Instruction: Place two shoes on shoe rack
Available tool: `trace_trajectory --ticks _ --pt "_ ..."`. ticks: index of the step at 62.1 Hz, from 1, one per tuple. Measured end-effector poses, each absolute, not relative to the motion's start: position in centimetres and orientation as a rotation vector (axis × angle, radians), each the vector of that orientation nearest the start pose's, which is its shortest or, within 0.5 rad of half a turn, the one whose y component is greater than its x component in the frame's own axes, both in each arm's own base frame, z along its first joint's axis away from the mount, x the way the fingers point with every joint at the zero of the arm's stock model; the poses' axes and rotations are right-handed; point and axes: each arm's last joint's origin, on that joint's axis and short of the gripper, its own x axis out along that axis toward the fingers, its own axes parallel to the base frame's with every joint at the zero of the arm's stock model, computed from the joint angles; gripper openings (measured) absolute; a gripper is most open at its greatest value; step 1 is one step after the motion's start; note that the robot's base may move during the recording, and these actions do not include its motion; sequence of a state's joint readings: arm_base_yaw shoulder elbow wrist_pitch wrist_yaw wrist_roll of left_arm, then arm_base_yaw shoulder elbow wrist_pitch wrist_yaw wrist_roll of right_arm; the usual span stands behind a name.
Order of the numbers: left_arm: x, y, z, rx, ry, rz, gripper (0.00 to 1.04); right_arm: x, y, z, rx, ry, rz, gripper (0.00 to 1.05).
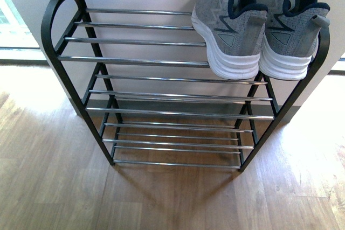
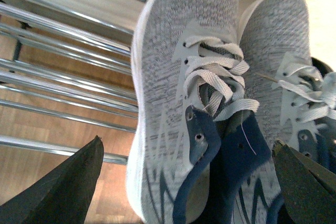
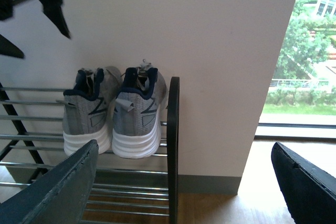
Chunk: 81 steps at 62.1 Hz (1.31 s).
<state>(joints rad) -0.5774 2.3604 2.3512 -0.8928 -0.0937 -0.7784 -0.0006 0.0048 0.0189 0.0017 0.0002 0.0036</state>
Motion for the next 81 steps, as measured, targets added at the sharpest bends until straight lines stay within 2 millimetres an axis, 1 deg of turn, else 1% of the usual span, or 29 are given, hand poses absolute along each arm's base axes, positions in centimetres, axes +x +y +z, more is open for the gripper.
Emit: trace_trajectory --ticks 4,5,8,10,11,13,14,18,24,28,31,33,36,39,42,43,44,46,47,49,52,53,55,65,69,81 --pt "42.3 -25.8 29.0 -0.384 0.911 -0.067 0.95 9.7 0.0 17.0 0.004 -0.016 -0.001 0.95" --pt "42.2 -25.6 29.2 -0.379 0.903 -0.058 0.95 9.7 0.0 17.0 0.004 -0.016 -0.001 0.95" --pt "41.6 -23.2 29.7 -0.311 0.837 0.022 0.95 9.7 0.0 17.0 0.004 -0.016 -0.001 0.95" --pt "41.2 -21.6 29.4 -0.263 0.804 0.091 0.95 9.7 0.0 17.0 0.004 -0.016 -0.001 0.95" --pt "41.1 -21.3 29.3 -0.257 0.800 0.098 0.95 9.7 0.0 17.0 0.004 -0.016 -0.001 0.95" --pt "40.6 -19.9 28.9 -0.217 0.786 0.153 0.95 9.7 0.0 17.0 0.004 -0.016 -0.001 0.95" --pt "40.5 -19.6 28.8 -0.210 0.784 0.166 0.95 9.7 0.0 17.0 0.004 -0.016 -0.001 0.95" --pt "39.4 -17.2 28.1 -0.149 0.752 0.247 0.95 9.7 0.0 17.0 0.003 -0.016 -0.001 0.95" --pt "37.6 -14.1 28.4 -0.082 0.651 0.356 0.95 9.7 0.0 17.0 0.003 -0.016 -0.001 0.95" --pt "35.7 -11.9 29.2 -0.049 0.553 0.426 0.95 9.7 0.0 17.0 0.004 -0.016 -0.001 0.95" --pt "34.5 -10.8 29.8 -0.014 0.475 0.473 0.95 9.7 0.0 17.0 0.003 -0.016 -0.001 0.95" --pt "33.2 -9.8 30.3 -0.004 0.396 0.505 0.95 9.7 0.0 17.0 0.004 -0.016 -0.001 0.95" --pt "31.8 -9.1 30.7 0.025 0.318 0.530 0.95 9.7 0.0 17.0 0.004 -0.016 -0.001 0.95" --pt "30.0 -8.3 30.8 0.032 0.190 0.538 0.95 9.7 0.0 17.0 0.004 -0.016 -0.001 0.95" --pt "29.0 -7.6 30.8 -0.017 0.094 0.395 0.89 9.7 0.0 17.0 0.003 -0.016 0.000 0.95" --pt "28.7 -7.3 30.6 -0.032 0.060 0.314 0.85 9.7 0.0 17.0 0.003 -0.016 0.000 0.95" --pt "28.0 -6.8 30.0 -0.044 0.011 0.188 0.78 9.7 0.0 17.0 0.003 -0.016 -0.001 0.95" --pt "27.2 -6.3 29.1 -0.043 -0.014 0.092 0.71 9.7 0.0 17.0 0.004 -0.016 -0.001 0.95" --pt "27.0 -6.2 28.8 -0.041 -0.017 0.073 0.69 9.7 0.0 17.0 0.004 -0.016 -0.001 0.95" --pt "26.2 -5.7 27.8 -0.033 -0.018 0.024 0.62 9.7 0.0 17.0 0.004 -0.016 -0.001 0.95" --pt "25.4 -5.2 26.7 -0.025 -0.011 0.000 0.55 9.7 0.0 17.0 0.004 -0.016 -0.001 0.95" --pt "24.8 -4.9 26.0 -0.022 -0.005 -0.006 0.49 9.7 0.0 17.0 0.004 -0.016 -0.001 0.95" --pt "24.1 -4.4 25.2 -0.018 0.001 -0.008 0.42 9.7 0.0 17.0 0.004 -0.016 -0.001 0.95" --pt "21.7 -3.1 23.0 -0.014 0.004 -0.005 0.15 9.7 0.0 17.0 0.003 -0.016 -0.001 0.95" --pt "20.6 -2.5 22.1 -0.013 0.006 -0.004 0.01 9.7 0.0 17.0 0.003 -0.016 -0.001 0.95" --pt "18.4 -1.7 20.4 -0.010 0.009 -0.005 0.01 9.7 0.0 17.0 0.004 -0.016 -0.001 0.95"
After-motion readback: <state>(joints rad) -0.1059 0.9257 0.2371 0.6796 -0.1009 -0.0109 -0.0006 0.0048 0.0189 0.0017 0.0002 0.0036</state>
